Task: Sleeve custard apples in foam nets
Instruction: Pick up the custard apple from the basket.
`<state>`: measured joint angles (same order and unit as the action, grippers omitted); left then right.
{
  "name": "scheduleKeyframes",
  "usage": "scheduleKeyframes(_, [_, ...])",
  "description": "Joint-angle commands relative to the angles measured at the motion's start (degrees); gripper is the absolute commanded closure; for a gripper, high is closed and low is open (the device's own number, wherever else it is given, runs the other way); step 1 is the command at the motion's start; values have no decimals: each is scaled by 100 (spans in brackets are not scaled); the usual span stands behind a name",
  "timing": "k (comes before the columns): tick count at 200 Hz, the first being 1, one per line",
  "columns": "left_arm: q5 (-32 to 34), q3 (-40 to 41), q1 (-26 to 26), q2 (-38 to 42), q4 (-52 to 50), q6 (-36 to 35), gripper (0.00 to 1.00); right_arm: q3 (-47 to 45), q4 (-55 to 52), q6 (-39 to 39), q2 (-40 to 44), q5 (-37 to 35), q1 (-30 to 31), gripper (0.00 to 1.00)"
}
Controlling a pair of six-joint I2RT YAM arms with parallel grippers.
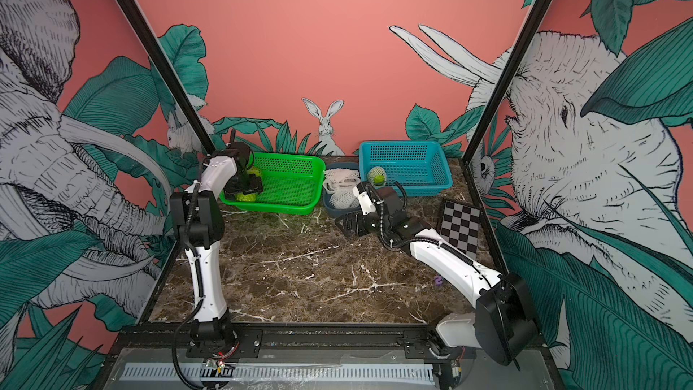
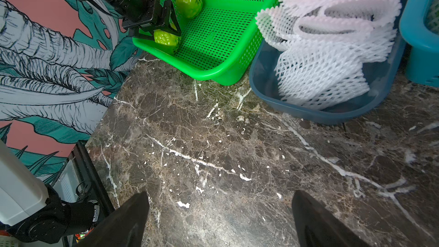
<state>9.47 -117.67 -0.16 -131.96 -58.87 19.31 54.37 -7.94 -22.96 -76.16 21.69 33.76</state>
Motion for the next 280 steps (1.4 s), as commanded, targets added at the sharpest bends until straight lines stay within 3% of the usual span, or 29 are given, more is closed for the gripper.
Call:
scheduleKeyframes(1, [-6,-175,38,-40,-186,-50,14,3,184,-33,-22,35,37,4])
scheduleKeyframes(88, [-276,-92,40,120,-170,-164,35,122,216,-68,-219,3,36,4])
scheduleKeyframes(149, [-750,-188,38,805,-65,-157,37,144,258,-86,-258,-8,40,5])
scheduleKeyframes(235, [-2211,-617,79,1362,212,479,37,90,310,-130,-211,10,37,5])
scheduleKeyframes(280, [-3439,-78,88,1872,916,902,38,74,294,-96,-169,-7,37,5])
